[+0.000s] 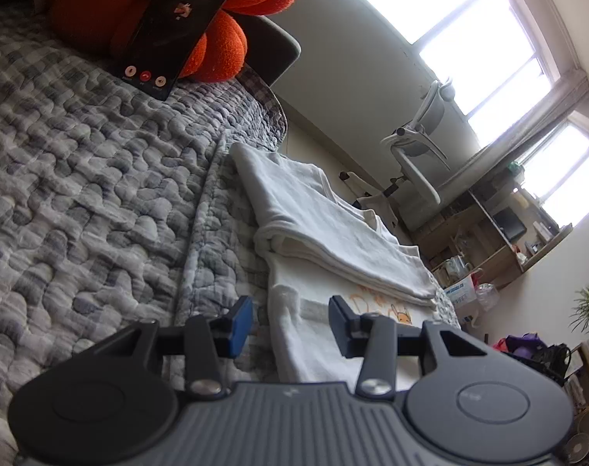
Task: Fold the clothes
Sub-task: 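Lift the hem with both grippers and fold it toward the collar, then lower the folded hem onto the shirt and open both grippers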
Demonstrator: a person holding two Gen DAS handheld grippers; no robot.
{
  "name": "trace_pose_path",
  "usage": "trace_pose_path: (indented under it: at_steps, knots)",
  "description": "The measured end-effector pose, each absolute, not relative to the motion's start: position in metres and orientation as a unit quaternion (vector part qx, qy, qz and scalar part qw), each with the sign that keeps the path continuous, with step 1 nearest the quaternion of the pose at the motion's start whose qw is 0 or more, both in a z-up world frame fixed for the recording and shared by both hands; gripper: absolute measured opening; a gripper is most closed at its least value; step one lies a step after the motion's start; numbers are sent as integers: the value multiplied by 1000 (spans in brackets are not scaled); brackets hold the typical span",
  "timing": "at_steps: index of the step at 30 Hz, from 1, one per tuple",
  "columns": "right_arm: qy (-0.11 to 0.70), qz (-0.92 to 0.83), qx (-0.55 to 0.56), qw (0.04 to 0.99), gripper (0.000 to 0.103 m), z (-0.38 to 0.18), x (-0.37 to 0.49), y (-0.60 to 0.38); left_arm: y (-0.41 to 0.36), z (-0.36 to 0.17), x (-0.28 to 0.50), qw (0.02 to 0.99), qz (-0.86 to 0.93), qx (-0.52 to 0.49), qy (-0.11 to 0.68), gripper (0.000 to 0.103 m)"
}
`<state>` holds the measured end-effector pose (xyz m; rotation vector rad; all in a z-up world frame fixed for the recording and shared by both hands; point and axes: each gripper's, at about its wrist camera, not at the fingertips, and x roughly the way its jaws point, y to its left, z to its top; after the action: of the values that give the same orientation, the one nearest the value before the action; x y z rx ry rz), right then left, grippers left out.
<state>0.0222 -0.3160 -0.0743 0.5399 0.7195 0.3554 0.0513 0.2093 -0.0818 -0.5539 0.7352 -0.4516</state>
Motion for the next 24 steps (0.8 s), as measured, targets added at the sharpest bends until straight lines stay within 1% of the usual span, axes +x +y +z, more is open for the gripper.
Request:
trace_pose_path:
  at_steps: [1,3,4,5,7,9,10,12,14,15,17,24]
  knots:
    - [346,171,246,889,20,-75,26,-310,204,-81,51,877,-213,-248,351,43]
    - [347,171,218,896,20,-76,34,-299,192,-81,52,888,-207,-209,355,34]
    - [347,171,202,900,23,-77,36,-294,187,-81,51,892,-204,-191,356,28]
    - [345,171,186,904,31,-77,36,-289,183,-81,51,896,-202,-176,355,28]
    - [340,170,152,913,34,-77,37,-279,176,-81,50,902,-197,-152,352,23]
    - [328,158,114,924,34,-78,35,-270,174,-80,48,907,-192,-143,346,20]
    - [322,153,98,929,34,-79,34,-266,174,-79,47,909,-191,-143,343,18]
    - [312,141,72,937,26,-82,33,-259,173,-78,44,911,-188,-143,337,16]
    - [302,126,48,944,15,-85,31,-253,173,-76,42,914,-186,-143,332,11]
    - [296,121,43,947,13,-86,30,-251,172,-75,41,915,-185,-143,329,10]
    - [286,112,40,951,11,-87,27,-250,172,-74,39,918,-182,-143,323,7]
    - [249,90,33,964,8,-83,16,-244,172,-68,31,924,-179,-148,305,6]
